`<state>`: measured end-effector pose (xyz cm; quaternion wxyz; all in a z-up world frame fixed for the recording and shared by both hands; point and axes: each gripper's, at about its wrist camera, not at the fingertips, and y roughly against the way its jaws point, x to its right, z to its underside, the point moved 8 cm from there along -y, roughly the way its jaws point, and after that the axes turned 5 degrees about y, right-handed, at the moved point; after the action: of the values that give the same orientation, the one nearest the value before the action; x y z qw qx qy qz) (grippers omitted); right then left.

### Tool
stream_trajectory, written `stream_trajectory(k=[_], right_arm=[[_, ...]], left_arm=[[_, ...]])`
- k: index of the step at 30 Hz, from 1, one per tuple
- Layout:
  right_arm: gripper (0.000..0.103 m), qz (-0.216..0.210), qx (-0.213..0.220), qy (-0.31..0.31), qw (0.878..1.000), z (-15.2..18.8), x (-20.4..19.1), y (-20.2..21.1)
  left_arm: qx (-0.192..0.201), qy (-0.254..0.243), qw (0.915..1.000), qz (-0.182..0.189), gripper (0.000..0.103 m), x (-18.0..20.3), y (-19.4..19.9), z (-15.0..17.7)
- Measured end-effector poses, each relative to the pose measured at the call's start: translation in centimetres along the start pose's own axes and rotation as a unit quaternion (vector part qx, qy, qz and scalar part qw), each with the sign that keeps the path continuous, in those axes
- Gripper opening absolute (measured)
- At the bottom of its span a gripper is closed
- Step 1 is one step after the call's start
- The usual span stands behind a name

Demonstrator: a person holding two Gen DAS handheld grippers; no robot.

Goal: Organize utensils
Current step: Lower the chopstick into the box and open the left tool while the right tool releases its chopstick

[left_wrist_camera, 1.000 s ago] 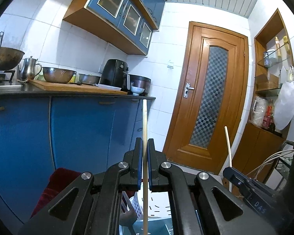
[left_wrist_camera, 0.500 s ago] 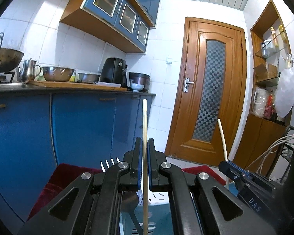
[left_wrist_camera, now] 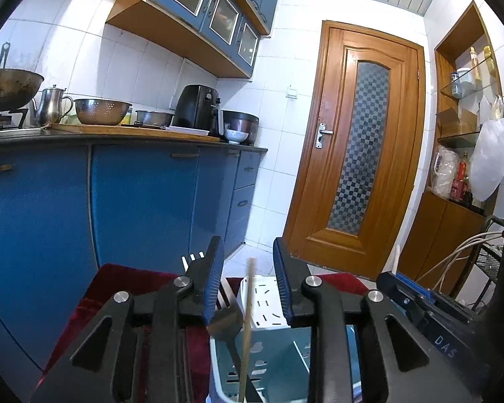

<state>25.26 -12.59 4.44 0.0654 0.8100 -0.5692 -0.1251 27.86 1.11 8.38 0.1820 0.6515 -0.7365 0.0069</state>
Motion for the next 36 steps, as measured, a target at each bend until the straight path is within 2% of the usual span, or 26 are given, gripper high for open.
stream_trajectory(k=[2, 11, 25, 36], right_arm=[[0.03, -0.006, 0.003, -0.003, 1.0, -0.3, -0.2, 0.4], [0.031, -0.009, 0.007, 0.003, 1.0, -2.0, -1.0, 3.1], [0.031, -0.015, -0.045, -0.004, 0.999, -1.2, -3.2, 8.3], [0.031, -0.004, -0.103, 0.001, 0.995, 1.9, -4.4, 11.3]], left_arm=[[-0.003, 0.002, 1.0, -0.002, 0.03, -0.1, 0.4, 0.0], [-0.015, 0.012, 0.9998, -0.011, 0.03, -0.3, 3.2, -0.4], [-0.055, 0.021, 0.9982, 0.006, 0.03, 0.7, 8.9, 0.2], [-0.099, 0.01, 0.995, -0.004, 0.031, 0.7, 13.2, 2.6]])
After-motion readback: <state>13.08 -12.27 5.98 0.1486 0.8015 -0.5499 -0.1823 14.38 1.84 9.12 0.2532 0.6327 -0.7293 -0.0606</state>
